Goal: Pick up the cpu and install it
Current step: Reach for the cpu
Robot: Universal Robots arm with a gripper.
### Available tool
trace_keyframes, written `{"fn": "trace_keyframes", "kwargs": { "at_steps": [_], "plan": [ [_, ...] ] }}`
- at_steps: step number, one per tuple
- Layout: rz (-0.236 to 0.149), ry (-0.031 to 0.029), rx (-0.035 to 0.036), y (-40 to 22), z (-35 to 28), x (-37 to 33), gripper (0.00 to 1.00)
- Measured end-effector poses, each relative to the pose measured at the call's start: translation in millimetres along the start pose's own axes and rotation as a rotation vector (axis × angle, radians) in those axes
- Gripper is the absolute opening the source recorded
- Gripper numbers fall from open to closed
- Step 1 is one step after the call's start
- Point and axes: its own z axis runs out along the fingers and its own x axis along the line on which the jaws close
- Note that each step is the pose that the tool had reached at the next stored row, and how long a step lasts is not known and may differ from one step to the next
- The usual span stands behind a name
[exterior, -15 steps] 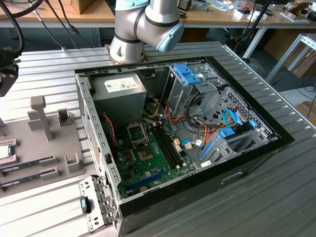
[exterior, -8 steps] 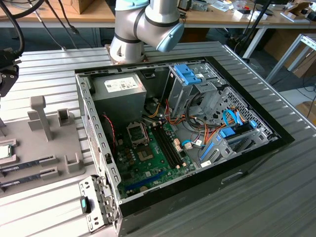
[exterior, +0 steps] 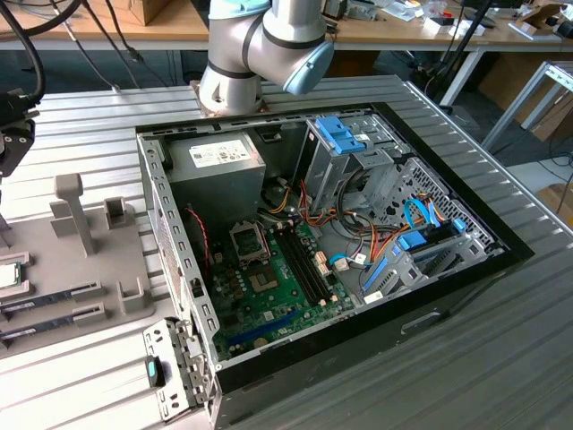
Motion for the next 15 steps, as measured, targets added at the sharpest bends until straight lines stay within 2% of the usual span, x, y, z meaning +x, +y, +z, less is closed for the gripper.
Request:
{"fn": "trace_keyframes", "kwargs": {
  "at_steps": [15],
  "plan": [
    [0.000, -0.0001, 0.0000, 1.0, 3.2, 0.2, 0.11]
  ]
}}
